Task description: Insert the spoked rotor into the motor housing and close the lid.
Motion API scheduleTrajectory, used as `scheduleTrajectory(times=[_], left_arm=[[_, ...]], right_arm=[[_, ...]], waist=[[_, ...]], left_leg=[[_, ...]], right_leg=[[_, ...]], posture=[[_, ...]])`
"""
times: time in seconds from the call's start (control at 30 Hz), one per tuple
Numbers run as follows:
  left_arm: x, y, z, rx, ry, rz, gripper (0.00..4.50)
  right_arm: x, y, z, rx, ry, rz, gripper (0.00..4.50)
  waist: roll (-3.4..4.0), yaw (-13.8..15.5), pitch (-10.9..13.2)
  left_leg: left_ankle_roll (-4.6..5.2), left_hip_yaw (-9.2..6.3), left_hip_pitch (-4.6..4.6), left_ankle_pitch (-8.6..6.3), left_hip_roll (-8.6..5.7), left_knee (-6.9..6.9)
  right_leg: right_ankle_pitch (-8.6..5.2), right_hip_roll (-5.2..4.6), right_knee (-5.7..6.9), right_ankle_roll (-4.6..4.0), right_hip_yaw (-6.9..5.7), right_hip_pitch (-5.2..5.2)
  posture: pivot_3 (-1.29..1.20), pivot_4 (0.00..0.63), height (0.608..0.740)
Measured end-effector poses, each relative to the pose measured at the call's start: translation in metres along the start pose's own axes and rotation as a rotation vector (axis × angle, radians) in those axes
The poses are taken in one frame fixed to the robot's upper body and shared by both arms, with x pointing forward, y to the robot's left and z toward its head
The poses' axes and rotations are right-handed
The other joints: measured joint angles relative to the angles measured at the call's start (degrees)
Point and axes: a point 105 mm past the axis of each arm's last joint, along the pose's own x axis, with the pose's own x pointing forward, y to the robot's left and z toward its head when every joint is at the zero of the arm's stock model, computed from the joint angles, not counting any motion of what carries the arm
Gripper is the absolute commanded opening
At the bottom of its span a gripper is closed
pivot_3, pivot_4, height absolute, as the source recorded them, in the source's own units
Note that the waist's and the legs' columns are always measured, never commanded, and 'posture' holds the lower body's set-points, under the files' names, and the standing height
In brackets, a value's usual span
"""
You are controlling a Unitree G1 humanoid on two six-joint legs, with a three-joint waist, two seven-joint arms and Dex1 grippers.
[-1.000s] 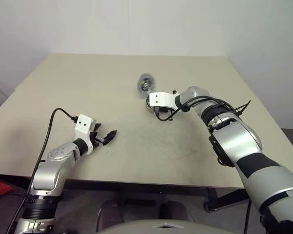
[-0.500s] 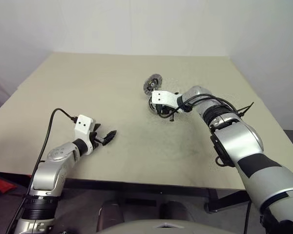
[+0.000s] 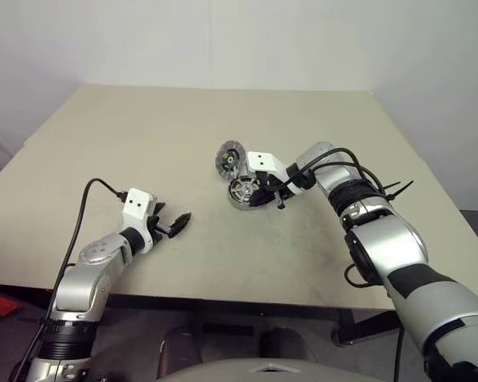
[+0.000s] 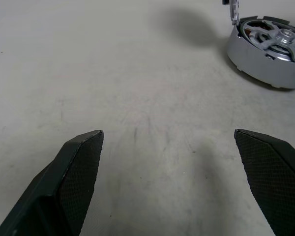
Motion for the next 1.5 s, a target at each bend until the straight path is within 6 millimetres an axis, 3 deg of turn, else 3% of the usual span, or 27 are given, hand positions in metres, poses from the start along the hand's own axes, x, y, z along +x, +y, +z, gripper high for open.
scheduleTrajectory(times=[0.27,0.47,0.6,0.77,0.9,1.03,1.2,1.47,1.5], left_arm=[[-0.001,0.002,0.000,0.002,0.002,0.005,4.50],[-0.002,0.004,0.000,0.008,0.005,0.011,4.50],[-0.003,0.004,0.000,0.009,0.005,0.012,4.50],[-0.004,0.005,-0.001,0.007,0.011,0.016,4.50],[-0.005,0.006,-0.005,0.002,0.020,0.021,4.50],[-0.007,0.006,-0.008,-0.003,0.028,0.029,4.50],[-0.008,0.006,-0.008,-0.002,0.027,0.032,4.50],[-0.008,0.005,-0.007,0.000,0.024,0.034,4.50],[-0.008,0.005,-0.007,0.001,0.024,0.034,4.50]], right_arm=[[0.018,0.024,0.013,0.079,-0.067,0.044,0.02],[0.039,0.018,0.024,0.211,-0.096,-0.035,0.02],[0.053,0.002,0.041,0.487,-0.140,-0.128,0.02],[0.054,-0.013,0.049,0.741,-0.132,-0.231,0.02],[0.058,-0.015,0.048,0.812,-0.114,-0.269,0.02],[0.059,-0.016,0.050,0.843,-0.098,-0.297,0.02],[0.060,-0.018,0.053,0.868,-0.102,-0.317,0.02],[0.064,-0.026,0.062,0.999,-0.146,-0.394,2.47],[0.064,-0.026,0.064,0.993,-0.144,-0.400,2.47]], waist=[[-0.01,-0.03,-0.01],[-0.04,-1.03,-0.01],[0.00,-1.88,0.02],[0.06,-1.38,0.06],[0.15,-1.15,0.12],[0.51,-1.17,0.33],[0.50,-1.05,0.33],[0.53,-0.75,0.33],[0.53,-0.60,0.32]], left_leg=[[-0.09,0.00,0.13,0.05,0.00,-0.01],[-0.28,0.02,0.89,0.14,0.03,-0.11],[-0.37,-0.07,1.50,0.18,0.05,-0.14],[-0.39,-0.14,1.91,0.18,-0.07,-0.14],[-0.38,-0.24,1.92,0.18,-0.31,-0.14],[-0.37,-1.31,1.72,0.17,-0.73,-0.35],[-0.37,-1.46,1.71,0.17,-0.88,-0.36],[-0.38,-1.45,1.72,0.17,-0.89,-0.45],[-0.39,-1.45,1.73,0.17,-0.90,-0.56]], right_leg=[[0.00,0.02,0.01,0.01,0.05,0.05],[0.05,0.08,0.09,-0.07,0.09,0.64],[-0.08,0.01,0.09,0.16,-0.16,0.82],[-0.09,-0.15,-0.05,0.18,-0.33,0.94],[-0.10,-0.24,-0.38,0.20,-0.69,1.01],[-0.10,-0.49,-1.49,0.20,-1.24,1.22],[-0.09,-0.52,-1.52,0.20,-1.18,1.29],[-0.03,-0.56,-0.98,0.18,-1.11,1.15],[-0.02,-0.56,-0.98,0.19,-1.11,1.15]], posture=[[0.00,0.000,0.740],[0.00,0.000,0.740],[0.00,0.000,0.740],[0.00,0.000,0.740],[0.00,0.000,0.740],[0.00,0.000,0.740],[0.00,0.000,0.740],[0.00,0.000,0.740],[0.00,0.000,0.740]])
